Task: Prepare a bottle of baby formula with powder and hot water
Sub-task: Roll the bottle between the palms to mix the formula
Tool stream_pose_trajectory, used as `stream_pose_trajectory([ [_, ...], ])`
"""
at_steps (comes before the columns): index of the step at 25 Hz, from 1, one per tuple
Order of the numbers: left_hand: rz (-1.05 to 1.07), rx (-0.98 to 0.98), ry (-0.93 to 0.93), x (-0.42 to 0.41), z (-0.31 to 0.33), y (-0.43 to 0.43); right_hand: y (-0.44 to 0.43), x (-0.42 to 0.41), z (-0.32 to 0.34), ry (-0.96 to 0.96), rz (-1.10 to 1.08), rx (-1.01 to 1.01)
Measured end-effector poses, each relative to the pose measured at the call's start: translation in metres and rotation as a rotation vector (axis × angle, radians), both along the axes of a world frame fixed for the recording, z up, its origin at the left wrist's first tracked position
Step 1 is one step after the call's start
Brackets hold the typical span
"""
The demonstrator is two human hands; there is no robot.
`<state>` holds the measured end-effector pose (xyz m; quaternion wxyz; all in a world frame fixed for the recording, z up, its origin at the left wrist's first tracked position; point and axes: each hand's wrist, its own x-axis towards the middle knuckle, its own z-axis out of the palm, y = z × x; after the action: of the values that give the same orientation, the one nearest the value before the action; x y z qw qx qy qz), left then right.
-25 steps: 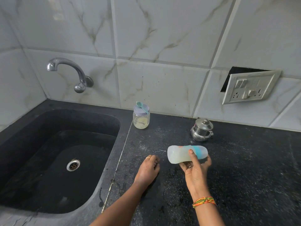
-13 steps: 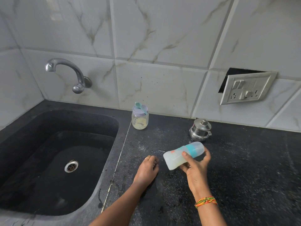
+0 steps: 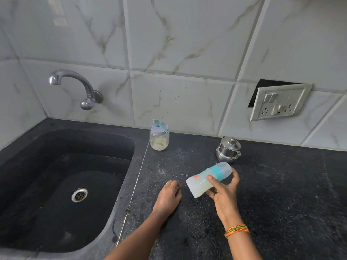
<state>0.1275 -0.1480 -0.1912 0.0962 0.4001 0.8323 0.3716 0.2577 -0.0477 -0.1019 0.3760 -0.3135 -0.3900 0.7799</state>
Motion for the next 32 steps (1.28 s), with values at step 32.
stream_pose_trajectory([
  [32, 0.011, -0.025, 0.008, 0.003, 0.004, -0.001, -0.002, -0.004, -0.010, 0.099, -0.115, -0.140],
])
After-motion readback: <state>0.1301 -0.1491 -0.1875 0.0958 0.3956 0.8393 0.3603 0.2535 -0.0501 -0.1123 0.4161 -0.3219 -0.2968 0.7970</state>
